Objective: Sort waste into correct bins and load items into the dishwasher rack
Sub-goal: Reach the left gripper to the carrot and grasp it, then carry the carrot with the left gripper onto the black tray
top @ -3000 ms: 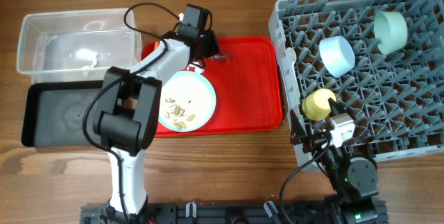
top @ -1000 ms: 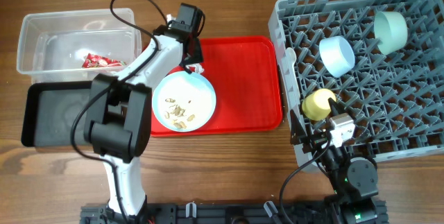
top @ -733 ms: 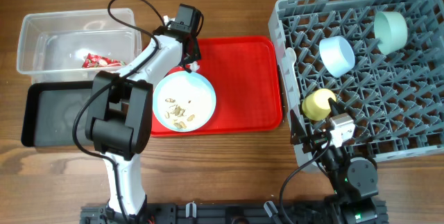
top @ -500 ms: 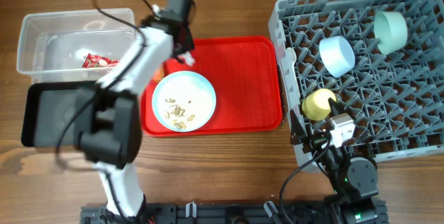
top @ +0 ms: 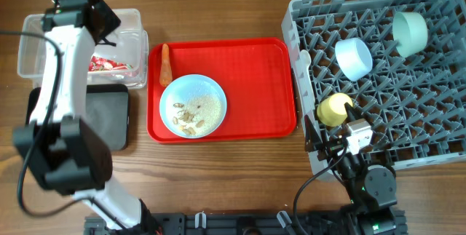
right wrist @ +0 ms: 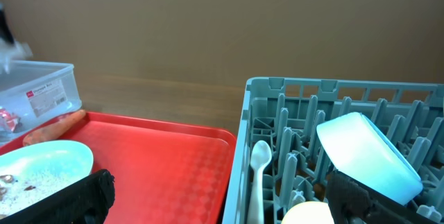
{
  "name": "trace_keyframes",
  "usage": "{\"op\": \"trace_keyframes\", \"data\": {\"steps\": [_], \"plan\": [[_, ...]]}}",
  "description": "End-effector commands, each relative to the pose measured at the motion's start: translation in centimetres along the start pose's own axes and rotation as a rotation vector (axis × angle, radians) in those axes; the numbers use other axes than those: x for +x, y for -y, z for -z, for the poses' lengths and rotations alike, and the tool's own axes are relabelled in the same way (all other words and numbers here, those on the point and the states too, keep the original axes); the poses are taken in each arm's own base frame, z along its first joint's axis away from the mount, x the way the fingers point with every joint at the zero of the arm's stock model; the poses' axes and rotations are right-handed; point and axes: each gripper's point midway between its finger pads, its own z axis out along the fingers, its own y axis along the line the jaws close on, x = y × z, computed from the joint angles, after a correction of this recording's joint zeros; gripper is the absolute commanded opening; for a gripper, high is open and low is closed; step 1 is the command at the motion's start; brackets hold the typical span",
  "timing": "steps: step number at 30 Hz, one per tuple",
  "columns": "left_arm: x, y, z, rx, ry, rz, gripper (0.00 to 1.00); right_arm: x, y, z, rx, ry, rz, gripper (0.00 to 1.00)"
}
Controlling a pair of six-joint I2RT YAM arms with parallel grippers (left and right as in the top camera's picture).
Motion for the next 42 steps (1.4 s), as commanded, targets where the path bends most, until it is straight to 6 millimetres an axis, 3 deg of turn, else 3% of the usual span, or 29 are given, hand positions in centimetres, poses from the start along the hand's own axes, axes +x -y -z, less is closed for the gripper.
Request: {"op": "trace_keyframes", "data": {"steps": [1,4,8,11,15,20,28,32,37,42], "plan": [[2.3,0.4,-1.1,0.008,-0.084,-0.065,0.72,-0.3,0.3,0.1,0.014,0.016,0.017,0.99],[3.5,2.2,1.3,0.093,-0.144,-0.083,0.72,-0.3,0.3,0.1,0.014,0.016,0.017,1.0],[6.7,5.1,5.3,0.215,-0.244,-0.136,0.68,-0.3,0.3,0.1,0.014,0.016,0.017,1.0],[8.9,6.5,6.1,0.211,-0.267,-0.24,0.67,-0.3,0.3,0.1,0.014,0.016,0.017,1.0],[11.1,6.9,4.7,0.092,-0.233,-0.348,0.7,-0.3,0.3,0.1,0.014,0.016,0.017,1.0],[14.0,7.1,0.9,0.02,-0.244,-0.413,0.73,-0.3,0.3,0.1,0.014,0.016,0.018,1.0],[17.1,6.7,-4.9,-0.036,-0.326,-0.455,0.63,-0.3,0.3,0.1,0.014,0.016,0.017,1.0],[18.5,6.2,-6.8,-0.065,-0.367,-0.47,0.61,-0.3,0.3,0.1,0.014,0.016,0.017,1.0],[18.8,5.4,-7.6,-0.108,-0.367,-0.482,0.55,-0.3,0.3,0.1,0.014,0.016,0.017,1.0],[18.8,5.2,-7.6,-0.119,-0.367,-0.486,0.36,-0.3,0.3,0.1,0.014,0.016,0.017,1.0]]}}
